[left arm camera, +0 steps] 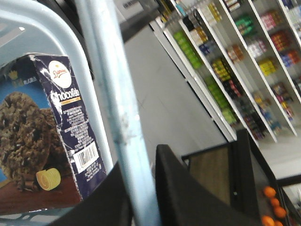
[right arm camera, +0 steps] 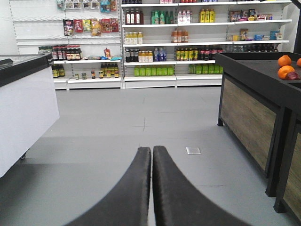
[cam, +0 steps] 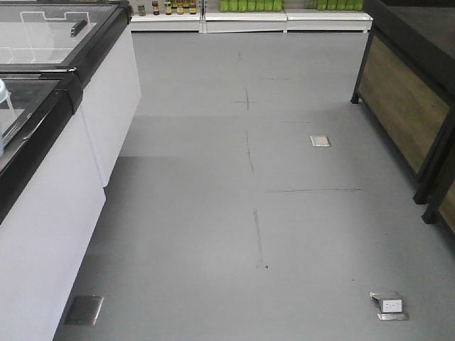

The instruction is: Left arm holds basket, right arm returns cookies

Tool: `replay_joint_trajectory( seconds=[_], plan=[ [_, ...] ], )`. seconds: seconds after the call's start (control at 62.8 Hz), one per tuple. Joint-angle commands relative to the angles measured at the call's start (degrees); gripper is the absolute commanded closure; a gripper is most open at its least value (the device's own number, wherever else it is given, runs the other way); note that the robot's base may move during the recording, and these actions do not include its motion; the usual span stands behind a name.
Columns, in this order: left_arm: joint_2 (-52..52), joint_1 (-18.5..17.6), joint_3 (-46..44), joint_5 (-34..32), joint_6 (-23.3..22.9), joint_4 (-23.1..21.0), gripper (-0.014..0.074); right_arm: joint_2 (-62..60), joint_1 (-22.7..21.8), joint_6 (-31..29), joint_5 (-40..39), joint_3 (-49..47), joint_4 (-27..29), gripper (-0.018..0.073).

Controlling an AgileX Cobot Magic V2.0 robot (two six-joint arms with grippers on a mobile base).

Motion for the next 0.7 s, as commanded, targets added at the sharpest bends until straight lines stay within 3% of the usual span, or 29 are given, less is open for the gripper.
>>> replay_joint_trajectory(
  seconds=[0.0,0.287,0.684],
  plan=[
    [-3.63,-2.16,-2.42,0.24,5.35,-7.03,0.0602,-0.57,0.05,-0.17,-4.34,0.05,-0.36,0.0566],
    [-3.75,-10.36,-2.42,9.95,6.67,-8.33,0.0602,-0.57,0.05,-0.17,-4.42,0.05,-0.36,0.0566],
    [-6.00,-27.56,-2.36,9.66,7.98,-6.65,0.0602,-0.57,0.05,-0.17,-4.42,0.05,-0.36,0.0566]
  ],
)
